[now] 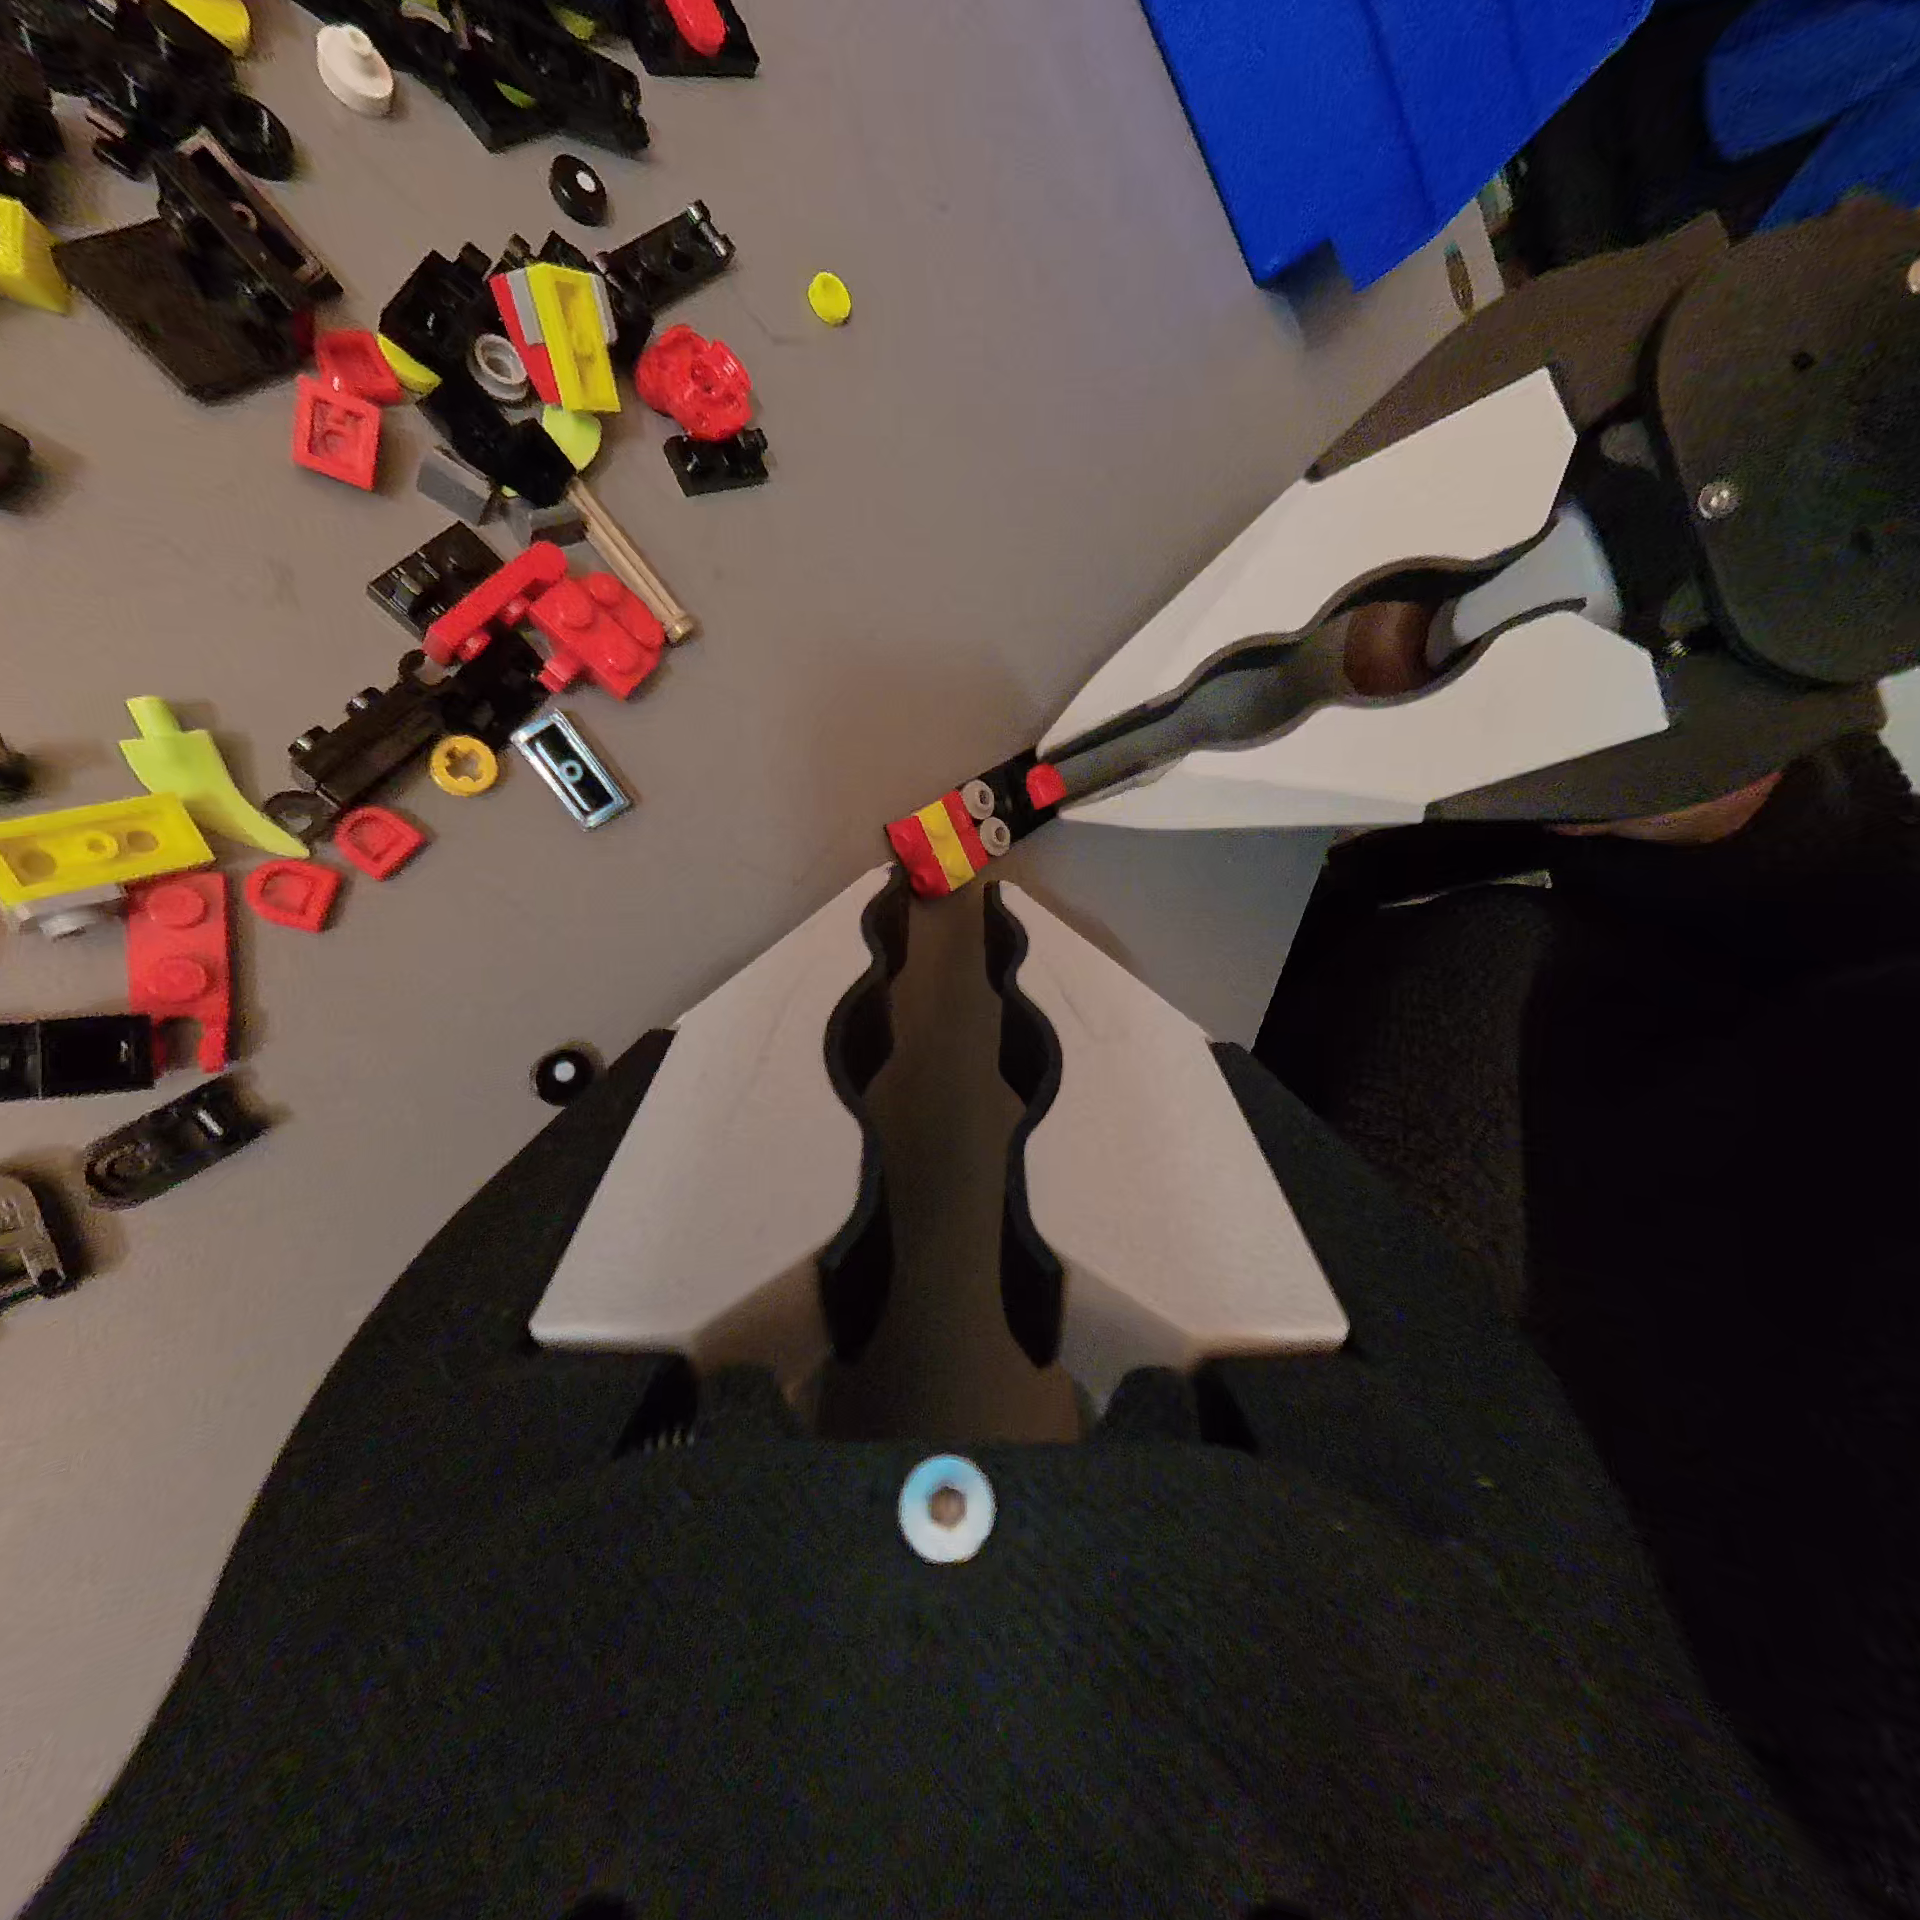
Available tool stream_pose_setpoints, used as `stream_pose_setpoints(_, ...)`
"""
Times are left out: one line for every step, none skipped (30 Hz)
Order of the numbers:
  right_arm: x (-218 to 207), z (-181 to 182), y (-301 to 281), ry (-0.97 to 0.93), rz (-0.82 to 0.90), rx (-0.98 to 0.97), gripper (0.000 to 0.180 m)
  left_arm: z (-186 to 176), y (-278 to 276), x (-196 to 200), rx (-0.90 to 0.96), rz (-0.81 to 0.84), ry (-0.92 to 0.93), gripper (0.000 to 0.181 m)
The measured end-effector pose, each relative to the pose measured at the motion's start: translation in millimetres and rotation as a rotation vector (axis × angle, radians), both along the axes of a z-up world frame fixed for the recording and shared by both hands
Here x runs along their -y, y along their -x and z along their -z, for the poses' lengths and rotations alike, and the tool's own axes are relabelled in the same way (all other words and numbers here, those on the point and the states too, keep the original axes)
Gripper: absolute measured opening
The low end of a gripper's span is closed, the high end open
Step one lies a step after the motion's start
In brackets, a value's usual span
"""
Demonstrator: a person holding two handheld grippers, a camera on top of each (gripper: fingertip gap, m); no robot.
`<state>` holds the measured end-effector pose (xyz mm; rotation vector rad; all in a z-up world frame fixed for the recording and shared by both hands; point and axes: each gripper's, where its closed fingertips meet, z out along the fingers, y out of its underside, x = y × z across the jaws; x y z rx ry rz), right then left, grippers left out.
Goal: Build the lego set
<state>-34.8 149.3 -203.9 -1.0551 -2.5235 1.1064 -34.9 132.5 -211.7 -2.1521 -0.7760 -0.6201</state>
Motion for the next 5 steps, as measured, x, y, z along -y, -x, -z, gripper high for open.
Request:
stream_pose_setpoints(-1.9,3.3,0.6,-0.039,-0.007,-0.01,0.005,0.0,0.3,-0.3,0.004,-0.003,-0.002,0.011)
stream_pose_setpoints(-3.7,6.5,0.8,-0.076,-0.014,-0.019,0.005,0.3,0.3,-0.2,0.005,-0.003,0.0,0.01)
stream_pose_setpoints(-4.5,8.9,0.8,-0.1,-0.02,-0.025,0.005,0.6,0.5,-0.2,0.003,-0.002,0.002,0.009)
stream_pose_setpoints(-3.5,8.9,0.7,-0.104,-0.025,-0.032,0.005,1.1,0.6,-0.2,0.0,-0.001,0.005,0.008)
stream_pose_setpoints(-2.3,8.9,0.3,-0.103,-0.029,-0.031,0.005,1.2,0.5,-0.5,-0.001,0.0,0.005,0.008)
